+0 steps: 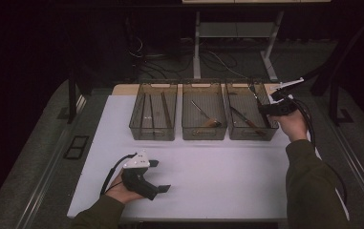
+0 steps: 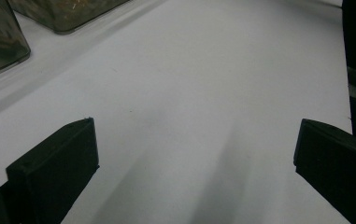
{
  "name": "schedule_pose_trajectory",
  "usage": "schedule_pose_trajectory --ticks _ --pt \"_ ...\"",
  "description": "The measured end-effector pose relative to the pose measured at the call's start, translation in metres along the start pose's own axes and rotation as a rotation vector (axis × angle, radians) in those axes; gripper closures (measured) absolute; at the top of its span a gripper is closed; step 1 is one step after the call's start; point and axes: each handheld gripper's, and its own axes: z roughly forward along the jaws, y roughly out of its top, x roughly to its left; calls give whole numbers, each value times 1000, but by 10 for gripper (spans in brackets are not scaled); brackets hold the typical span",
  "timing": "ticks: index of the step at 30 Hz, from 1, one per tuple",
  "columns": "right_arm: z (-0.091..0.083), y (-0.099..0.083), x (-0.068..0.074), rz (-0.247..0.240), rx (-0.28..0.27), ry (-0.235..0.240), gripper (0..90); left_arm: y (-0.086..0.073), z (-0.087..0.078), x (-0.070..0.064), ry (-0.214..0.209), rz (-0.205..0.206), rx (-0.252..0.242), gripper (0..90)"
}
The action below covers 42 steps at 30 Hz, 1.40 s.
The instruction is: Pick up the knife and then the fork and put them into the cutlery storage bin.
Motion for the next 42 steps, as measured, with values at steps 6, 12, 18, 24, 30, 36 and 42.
schedule_pose_trajectory --ticks 6,12,18,24,30,36,42 --pt "9 -5 0 -15 51 -6 774 0 0 0 -2 -1 0 0" --pt "14 -7 -1 -22 83 -5 773 0 1 0 -4 1 1 0" --pt "19 -7 1 -28 128 -3 772 0 1 0 -6 1 2 0" --pt "25 -7 3 -53 176 6 743 0 1 0 -7 0 4 0" --pt "22 -7 2 -35 154 8 618 0 2 0 -8 0 5 0" --pt "16 -5 3 -28 108 21 492 0 1 0 -6 1 4 0" --pt "5 -4 6 -12 38 57 377 0 2 1 -4 -1 2 0"
